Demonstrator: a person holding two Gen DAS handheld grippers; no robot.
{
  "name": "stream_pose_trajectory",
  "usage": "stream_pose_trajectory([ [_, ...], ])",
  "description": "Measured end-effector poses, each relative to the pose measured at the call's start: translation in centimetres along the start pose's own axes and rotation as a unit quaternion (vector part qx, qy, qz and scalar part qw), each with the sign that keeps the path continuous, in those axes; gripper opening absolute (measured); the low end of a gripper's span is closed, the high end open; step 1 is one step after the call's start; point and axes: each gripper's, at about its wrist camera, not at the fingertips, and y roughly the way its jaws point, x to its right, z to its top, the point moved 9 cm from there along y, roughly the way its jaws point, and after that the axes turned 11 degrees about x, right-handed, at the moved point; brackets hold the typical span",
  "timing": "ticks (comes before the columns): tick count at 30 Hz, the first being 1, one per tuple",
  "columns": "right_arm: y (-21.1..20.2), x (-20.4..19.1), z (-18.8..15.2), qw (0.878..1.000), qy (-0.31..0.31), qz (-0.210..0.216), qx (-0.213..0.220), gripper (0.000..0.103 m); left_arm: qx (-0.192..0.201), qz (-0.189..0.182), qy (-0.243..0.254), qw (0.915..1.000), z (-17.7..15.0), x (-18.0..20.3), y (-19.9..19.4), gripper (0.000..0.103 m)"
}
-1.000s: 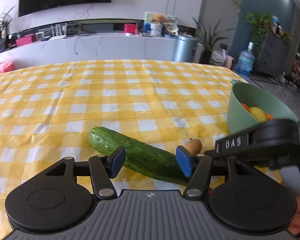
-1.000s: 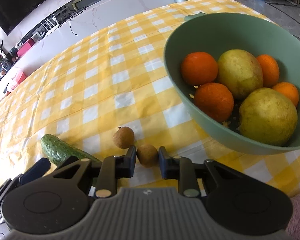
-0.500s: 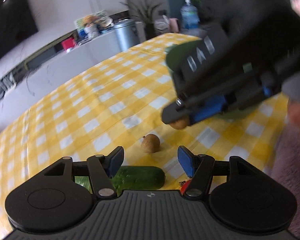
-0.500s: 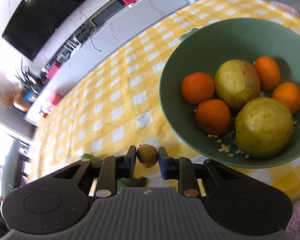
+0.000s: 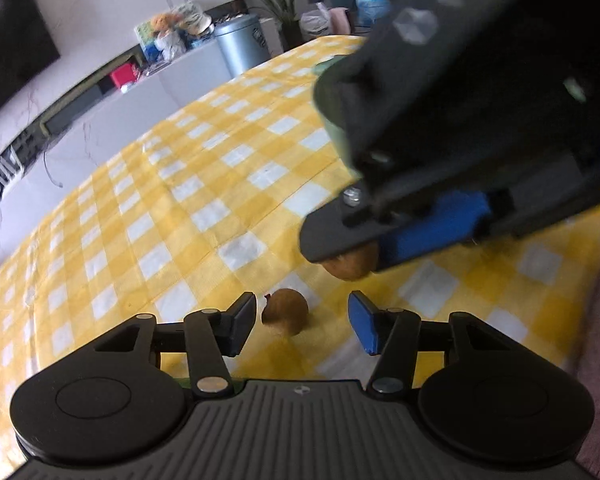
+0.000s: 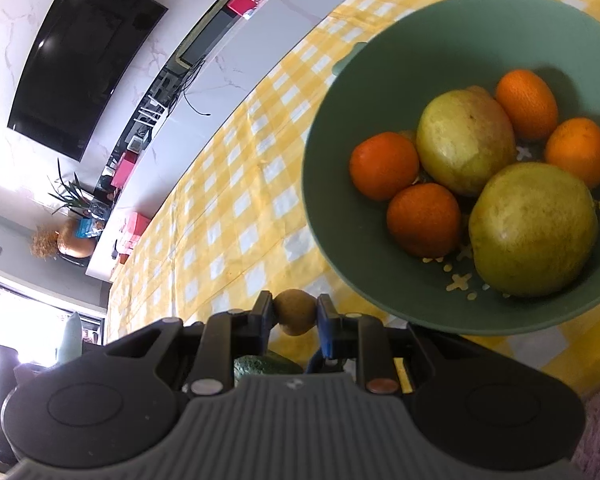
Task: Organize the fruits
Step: 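Close the left tool on a brown longan while the right tool holds its longan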
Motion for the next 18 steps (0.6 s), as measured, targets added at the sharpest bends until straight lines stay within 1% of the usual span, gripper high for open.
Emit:
stream_pose_trajectory([
  [3,0.0,0.3,0.1,1.0,0.012,0.001,0.001,0.02,-0.007,-0.011,-0.037,0.9992,0.0,-0.8,0.4,0.063],
  [4,0.0,0.3,0.1,1.0,0.016,0.002,0.002,0.02,-0.009,-0.017,-0.053,0.9984,-0.2,-1.2,0.5,0.062],
  [6,0.0,0.3,0.1,1.0,0.023,0.004,0.003,0.02,-0.01,-0.042,-0.092,0.9948,-0.4,-1.7,0.5,0.047],
  [7,-0.1,0.3,0.1,1.0,0.026,0.003,0.004,0.02,-0.01,-0.05,-0.106,0.993,-0.5,-1.9,0.6,0.045],
  [8,-0.2,0.4,0.1,1.0,0.026,0.002,0.004,0.02,-0.008,-0.047,-0.109,0.9929,-0.4,-2.2,0.6,0.038],
  [9,-0.1,0.3,0.0,1.0,0.023,0.0,0.005,0.02,-0.005,-0.044,-0.106,0.9934,-0.4,-2.2,0.5,0.033],
  [11,-0.1,0.1,-0.1,1.0,0.018,-0.002,0.005,0.02,0.0,-0.044,-0.11,0.9929,-0.4,-2.4,0.5,0.029],
  [18,-0.5,0.3,0.1,1.0,0.019,0.004,0.006,0.02,0.019,-0.006,-0.161,0.9868,-0.8,-2.3,-0.8,0.029],
])
